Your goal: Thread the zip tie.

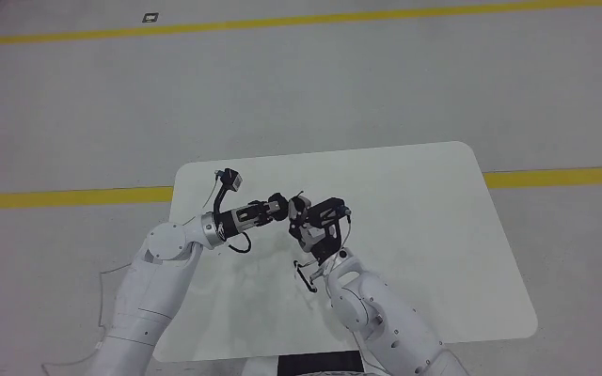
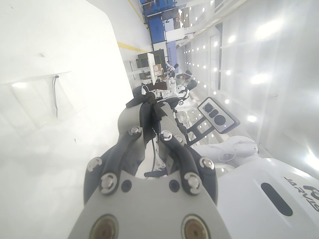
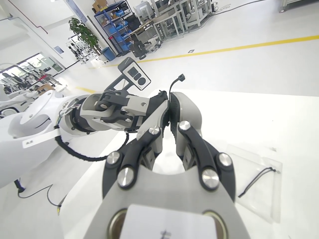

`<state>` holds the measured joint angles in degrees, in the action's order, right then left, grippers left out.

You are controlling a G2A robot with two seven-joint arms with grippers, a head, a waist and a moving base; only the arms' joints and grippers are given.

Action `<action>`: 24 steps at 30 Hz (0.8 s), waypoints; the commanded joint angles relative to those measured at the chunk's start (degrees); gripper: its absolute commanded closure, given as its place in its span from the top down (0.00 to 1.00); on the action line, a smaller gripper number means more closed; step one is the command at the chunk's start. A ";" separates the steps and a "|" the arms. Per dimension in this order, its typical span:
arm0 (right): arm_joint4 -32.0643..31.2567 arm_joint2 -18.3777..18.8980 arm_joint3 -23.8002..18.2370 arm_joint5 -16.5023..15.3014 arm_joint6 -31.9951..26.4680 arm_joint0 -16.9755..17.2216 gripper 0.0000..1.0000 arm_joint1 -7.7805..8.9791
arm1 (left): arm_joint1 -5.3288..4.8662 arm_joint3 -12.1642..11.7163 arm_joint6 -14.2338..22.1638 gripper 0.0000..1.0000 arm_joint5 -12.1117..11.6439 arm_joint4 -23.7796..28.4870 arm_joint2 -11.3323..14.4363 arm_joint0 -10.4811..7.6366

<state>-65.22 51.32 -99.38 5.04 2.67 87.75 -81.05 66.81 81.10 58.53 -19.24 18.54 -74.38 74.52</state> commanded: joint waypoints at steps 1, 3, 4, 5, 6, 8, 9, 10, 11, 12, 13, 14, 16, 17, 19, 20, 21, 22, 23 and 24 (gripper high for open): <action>0.05 0.18 -0.14 -0.04 0.33 0.15 0.00 0.00 | 0.00 0.00 0.00 0.00 0.00 0.00 0.00 0.00; 0.01 0.35 -0.27 -0.10 0.51 0.33 0.00 0.02 | 0.00 0.00 0.00 0.00 0.00 0.00 0.00 0.00; -0.01 0.44 -0.35 -0.16 0.53 0.44 0.00 0.04 | 0.00 0.00 0.00 0.00 0.00 0.00 0.00 0.00; -0.04 0.52 -0.40 -0.17 0.53 0.52 0.00 0.05 | 0.00 0.00 0.00 0.00 0.00 0.00 0.00 0.00; -0.04 0.57 -0.45 -0.20 0.53 0.60 0.00 0.05 | 0.00 0.00 0.00 0.00 0.00 0.00 0.00 0.00; -0.10 0.65 -0.56 -0.20 0.54 0.75 0.44 0.05 | 0.00 0.00 0.00 0.00 0.00 0.00 0.00 0.00; -0.12 0.67 -0.64 -0.19 0.57 0.82 0.46 0.05 | 0.00 0.00 0.00 0.00 0.00 0.00 0.00 0.00; -0.17 0.71 -0.76 -0.16 0.63 0.89 0.47 0.06 | 0.00 0.00 0.00 0.00 0.00 0.00 0.00 0.00; -0.29 0.77 -0.94 -0.11 0.69 0.98 0.47 0.06 | 0.00 0.00 0.00 0.00 0.00 0.00 0.00 0.00; -0.40 0.81 -1.05 -0.08 0.71 1.05 0.47 0.07 | 0.00 0.00 0.00 0.00 0.00 0.00 0.00 0.00; -0.50 0.86 -1.18 -0.05 0.72 1.11 0.45 0.08 | 0.00 0.00 0.00 0.00 0.00 0.00 0.00 0.00; -0.59 0.92 -1.30 -0.02 0.72 1.17 0.45 0.08 | 0.00 0.00 0.00 0.00 0.00 0.00 0.00 0.00; -0.75 1.09 -1.53 0.03 0.70 1.29 0.42 0.11 | 0.00 0.00 0.00 0.00 0.00 0.00 0.00 0.00; -0.80 1.17 -1.60 0.04 0.69 1.33 0.40 0.11 | 0.00 0.00 0.00 0.00 0.00 0.00 0.00 0.00; -0.93 1.31 -1.80 0.09 0.71 1.45 0.39 0.13 | 0.00 0.00 0.00 0.00 0.00 0.00 0.00 0.00; -0.99 1.37 -1.90 0.14 0.74 1.51 0.38 0.13 | 0.00 0.00 0.00 0.00 0.00 0.00 0.00 0.00; -1.19 1.46 -2.09 0.25 0.84 1.61 0.37 0.15 | 0.00 0.00 0.00 0.00 0.00 0.00 0.00 0.00; -1.43 1.50 -2.27 0.34 0.92 1.73 0.37 0.16 | 0.00 0.00 0.00 0.00 0.00 0.00 0.00 0.00; -1.76 1.52 -2.47 0.45 0.98 1.85 0.36 0.18 | 0.00 0.00 0.00 0.00 0.00 0.00 0.00 0.00; -2.19 1.53 -2.73 0.58 1.05 1.97 0.35 0.20 | 0.00 0.00 0.00 0.00 0.00 0.00 0.00 0.00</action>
<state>-67.04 52.84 -101.89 5.51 3.66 89.62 -80.87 66.81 81.10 58.53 -19.24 18.54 -74.38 74.52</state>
